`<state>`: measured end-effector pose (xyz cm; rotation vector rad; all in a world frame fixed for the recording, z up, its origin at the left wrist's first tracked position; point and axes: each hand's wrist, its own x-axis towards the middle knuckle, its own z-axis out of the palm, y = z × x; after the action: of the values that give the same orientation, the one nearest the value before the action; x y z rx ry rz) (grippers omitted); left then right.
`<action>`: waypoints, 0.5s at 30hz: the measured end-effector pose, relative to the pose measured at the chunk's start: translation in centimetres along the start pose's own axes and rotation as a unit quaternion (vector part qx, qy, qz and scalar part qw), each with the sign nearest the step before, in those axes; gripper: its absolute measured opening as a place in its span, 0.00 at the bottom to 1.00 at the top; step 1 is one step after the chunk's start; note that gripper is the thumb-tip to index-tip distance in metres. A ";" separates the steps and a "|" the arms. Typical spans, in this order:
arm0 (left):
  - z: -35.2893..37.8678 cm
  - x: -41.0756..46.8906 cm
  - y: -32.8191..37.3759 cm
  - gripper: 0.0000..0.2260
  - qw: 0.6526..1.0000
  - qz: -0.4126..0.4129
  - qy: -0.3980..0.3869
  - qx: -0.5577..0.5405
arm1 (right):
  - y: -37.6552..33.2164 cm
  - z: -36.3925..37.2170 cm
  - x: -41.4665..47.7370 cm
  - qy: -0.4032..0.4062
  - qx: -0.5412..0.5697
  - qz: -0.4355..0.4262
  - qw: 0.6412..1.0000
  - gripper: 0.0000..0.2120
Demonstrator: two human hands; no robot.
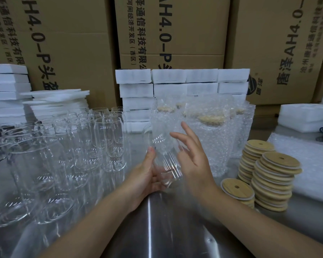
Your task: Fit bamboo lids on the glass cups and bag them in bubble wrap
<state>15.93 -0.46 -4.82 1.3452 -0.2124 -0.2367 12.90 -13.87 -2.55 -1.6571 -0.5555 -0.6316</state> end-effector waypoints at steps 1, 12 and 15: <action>0.1 0.1 -0.2 0.36 1.000 0.013 0.006 -0.010 | 0.1 0.0 0.0 -0.008 -0.014 -0.001 1.000 0.21; 1.1 -1.2 -0.1 0.51 0.995 0.053 -0.008 0.085 | 0.4 0.8 -0.1 -0.051 -0.027 0.052 0.997 0.22; 1.1 -1.6 0.1 0.53 0.989 0.061 -0.002 0.133 | 0.4 0.7 0.0 -0.053 0.022 0.092 0.994 0.22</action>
<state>14.11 -1.05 -4.50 1.5893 -0.3375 -0.1089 13.22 -13.29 -2.91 -1.6839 -0.4830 -0.3963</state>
